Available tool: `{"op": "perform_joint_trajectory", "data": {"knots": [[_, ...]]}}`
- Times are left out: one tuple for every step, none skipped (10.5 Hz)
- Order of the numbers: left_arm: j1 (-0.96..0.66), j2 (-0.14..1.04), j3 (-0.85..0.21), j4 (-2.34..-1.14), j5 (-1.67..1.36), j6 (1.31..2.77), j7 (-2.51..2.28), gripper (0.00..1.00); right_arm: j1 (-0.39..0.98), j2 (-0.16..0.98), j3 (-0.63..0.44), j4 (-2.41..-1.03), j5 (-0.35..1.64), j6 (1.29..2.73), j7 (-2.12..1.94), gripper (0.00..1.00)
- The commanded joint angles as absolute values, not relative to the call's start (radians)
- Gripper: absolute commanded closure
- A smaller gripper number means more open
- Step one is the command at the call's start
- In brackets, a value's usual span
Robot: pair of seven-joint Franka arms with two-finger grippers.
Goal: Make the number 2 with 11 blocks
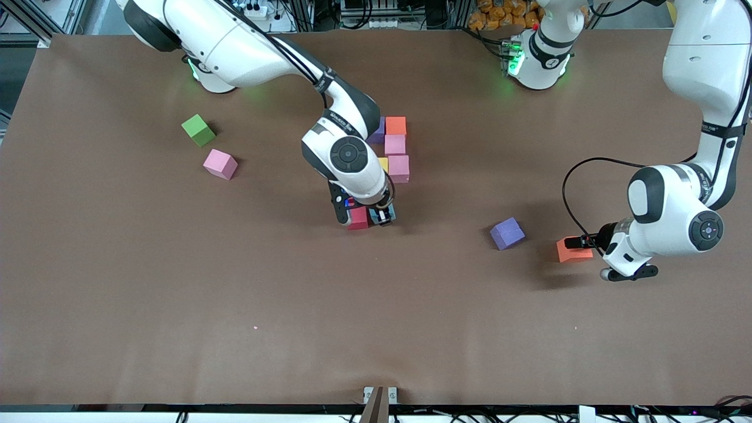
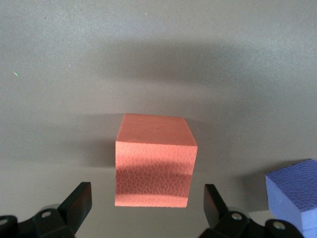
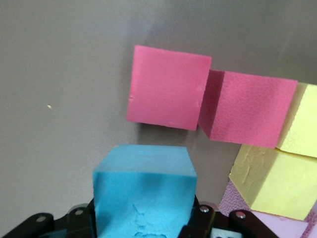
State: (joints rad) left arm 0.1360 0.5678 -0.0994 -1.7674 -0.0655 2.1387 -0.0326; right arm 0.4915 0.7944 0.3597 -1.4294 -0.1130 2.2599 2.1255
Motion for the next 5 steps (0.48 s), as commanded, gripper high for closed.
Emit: {"op": "perform_joint_trajectory", "data": {"knots": [[0.135,0.606,-0.100,-1.726,-0.087,2.145,-0.035,0.00,0.506,0.815,0.348,-1.394,-0.113,2.253,2.171,0.75],[0.135,0.617,-0.100,-1.714,-0.084,2.146,-0.034,0.00,0.514,0.819,0.348,-1.394,-0.115,2.252,2.171,0.75],[0.133,0.623,-0.100,-1.709,-0.086,2.146,-0.035,0.00,0.515,0.821,0.341,-1.394,-0.115,2.252,2.172,0.74],[0.127,0.626,-0.100,-1.707,-0.086,2.146,-0.035,0.00,0.515,0.828,0.338,-1.394,-0.115,2.252,2.172,0.74],[0.127,0.632,-0.100,-1.706,-0.086,2.152,-0.035,0.00,0.518,0.833,0.327,-1.394,-0.115,2.253,2.172,0.72]]}}
